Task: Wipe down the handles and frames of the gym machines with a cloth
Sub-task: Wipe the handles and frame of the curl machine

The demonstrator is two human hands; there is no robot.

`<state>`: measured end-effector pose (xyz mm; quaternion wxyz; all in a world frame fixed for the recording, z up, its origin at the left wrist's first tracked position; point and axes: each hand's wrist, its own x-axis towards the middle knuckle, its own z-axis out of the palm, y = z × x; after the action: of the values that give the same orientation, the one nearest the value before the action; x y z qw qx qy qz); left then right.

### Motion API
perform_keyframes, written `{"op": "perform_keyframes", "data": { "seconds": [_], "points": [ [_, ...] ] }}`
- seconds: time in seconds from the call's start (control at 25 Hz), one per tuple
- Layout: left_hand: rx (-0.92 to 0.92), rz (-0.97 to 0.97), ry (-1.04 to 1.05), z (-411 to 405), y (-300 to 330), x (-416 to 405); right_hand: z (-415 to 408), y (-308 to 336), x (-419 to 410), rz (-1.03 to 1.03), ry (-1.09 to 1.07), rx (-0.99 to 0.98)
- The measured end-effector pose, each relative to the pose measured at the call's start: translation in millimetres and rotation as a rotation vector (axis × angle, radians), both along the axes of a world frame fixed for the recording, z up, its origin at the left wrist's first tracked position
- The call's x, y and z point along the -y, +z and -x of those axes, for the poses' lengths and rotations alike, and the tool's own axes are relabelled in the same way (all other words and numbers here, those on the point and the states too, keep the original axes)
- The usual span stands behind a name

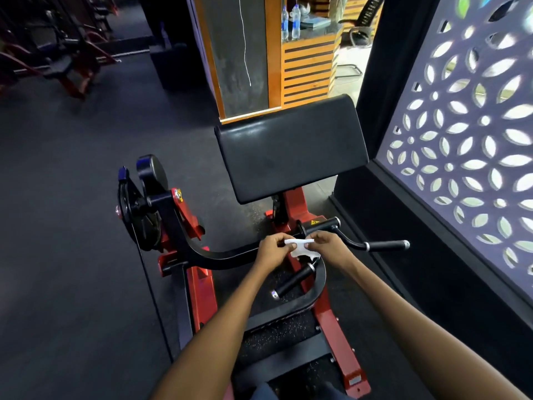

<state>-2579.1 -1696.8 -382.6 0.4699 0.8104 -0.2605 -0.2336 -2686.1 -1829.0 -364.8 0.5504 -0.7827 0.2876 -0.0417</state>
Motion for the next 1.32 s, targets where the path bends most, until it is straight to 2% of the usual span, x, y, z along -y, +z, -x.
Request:
{"op": "perform_keyframes", "data": {
  "seconds": [0.08, 0.16, 0.2, 0.36, 0.48, 0.6, 0.76, 0.84, 0.96, 1.08, 1.16, 1.24, 1.32],
  "points": [
    [-0.257, 0.067, 0.037, -7.8, 10.4, 2.5, -7.9, 7.5, 3.4, -0.168, -0.038, 0.054],
    [-0.524, 0.059, 0.058, -10.3, 18.2, 3.7, -15.5, 16.8, 4.4, -0.280, -0.121, 0.049],
    [-0.599, 0.040, 0.042, -9.3, 19.5, 4.3, -17.5, 20.4, 5.1, -0.338, -0.149, 0.035],
    [-0.654, 0.104, 0.112, -6.2, 20.5, 5.7, -15.4, 20.2, 8.2, -0.524, -0.088, 0.039],
    [-0.718, 0.179, 0.133, -5.2, 20.1, 3.9, -17.3, 16.9, 5.6, -0.492, -0.082, 0.123],
    [-0.784, 0.229, 0.178, -4.5, 20.5, 2.6, -20.5, 17.1, 2.0, -0.413, -0.081, 0.105],
    [-0.954, 0.312, 0.260, -9.8, 22.1, 4.1, -25.4, 17.2, 6.2, -0.494, -0.139, 0.073],
    [-0.911, 0.300, 0.231, -8.7, 20.0, 5.3, -27.4, 20.0, 6.6, -0.551, -0.161, 0.100],
    [-0.757, 0.287, 0.229, -4.2, 9.5, 8.5, -25.9, 12.7, 9.2, -0.507, -0.110, 0.102],
    [-0.622, 0.201, 0.193, 2.3, -7.8, 9.4, -25.8, 2.1, 13.2, -0.431, 0.012, -0.106],
    [-0.512, 0.057, 0.172, 7.6, -25.3, 8.0, -27.4, -7.2, 15.0, -0.381, -0.044, -0.180],
    [-0.291, -0.152, 0.189, 9.7, -47.8, 1.9, -26.5, -16.3, 17.0, -0.330, -0.156, -0.224],
    [-0.041, -0.328, 0.143, 7.6, -73.9, -9.2, -23.6, -31.6, 22.0, -0.210, -0.159, -0.259]
  ]
}}
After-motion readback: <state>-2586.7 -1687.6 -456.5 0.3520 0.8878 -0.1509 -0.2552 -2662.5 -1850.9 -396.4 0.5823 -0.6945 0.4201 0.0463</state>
